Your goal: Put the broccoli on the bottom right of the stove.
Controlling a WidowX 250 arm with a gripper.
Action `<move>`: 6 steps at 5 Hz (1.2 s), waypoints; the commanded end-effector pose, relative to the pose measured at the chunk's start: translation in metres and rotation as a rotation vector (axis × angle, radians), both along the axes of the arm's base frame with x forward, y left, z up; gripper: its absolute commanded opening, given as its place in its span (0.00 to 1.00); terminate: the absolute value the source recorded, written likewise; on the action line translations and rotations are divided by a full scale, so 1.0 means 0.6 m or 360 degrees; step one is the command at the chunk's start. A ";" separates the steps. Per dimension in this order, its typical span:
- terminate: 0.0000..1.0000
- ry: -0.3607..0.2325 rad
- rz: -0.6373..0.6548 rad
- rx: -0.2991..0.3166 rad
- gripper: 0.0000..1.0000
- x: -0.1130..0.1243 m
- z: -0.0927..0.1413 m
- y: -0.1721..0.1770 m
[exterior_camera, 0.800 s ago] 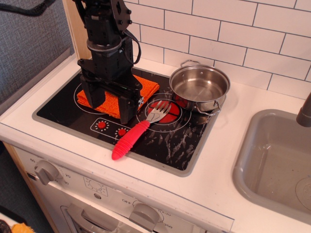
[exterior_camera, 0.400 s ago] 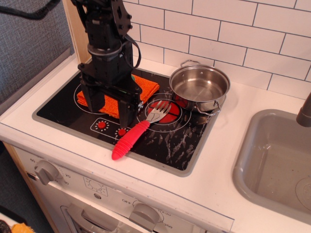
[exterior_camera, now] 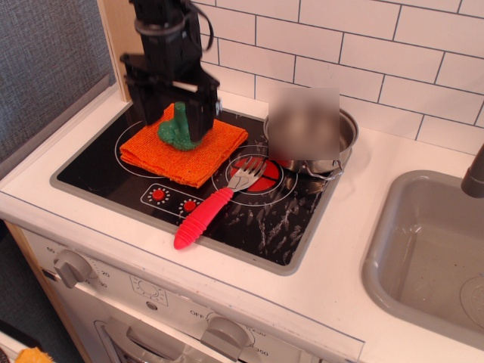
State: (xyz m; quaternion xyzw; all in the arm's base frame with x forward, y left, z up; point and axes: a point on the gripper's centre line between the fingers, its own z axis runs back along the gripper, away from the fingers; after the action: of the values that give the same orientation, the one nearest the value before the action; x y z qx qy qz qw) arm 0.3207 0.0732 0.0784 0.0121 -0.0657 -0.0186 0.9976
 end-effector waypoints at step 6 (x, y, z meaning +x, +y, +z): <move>0.00 0.0033 0.0117 -0.0137 0.00 0.040 -0.030 0.046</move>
State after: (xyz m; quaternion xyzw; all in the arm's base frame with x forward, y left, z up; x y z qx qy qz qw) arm 0.3427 0.0948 0.0454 -0.0383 -0.0344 0.0210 0.9985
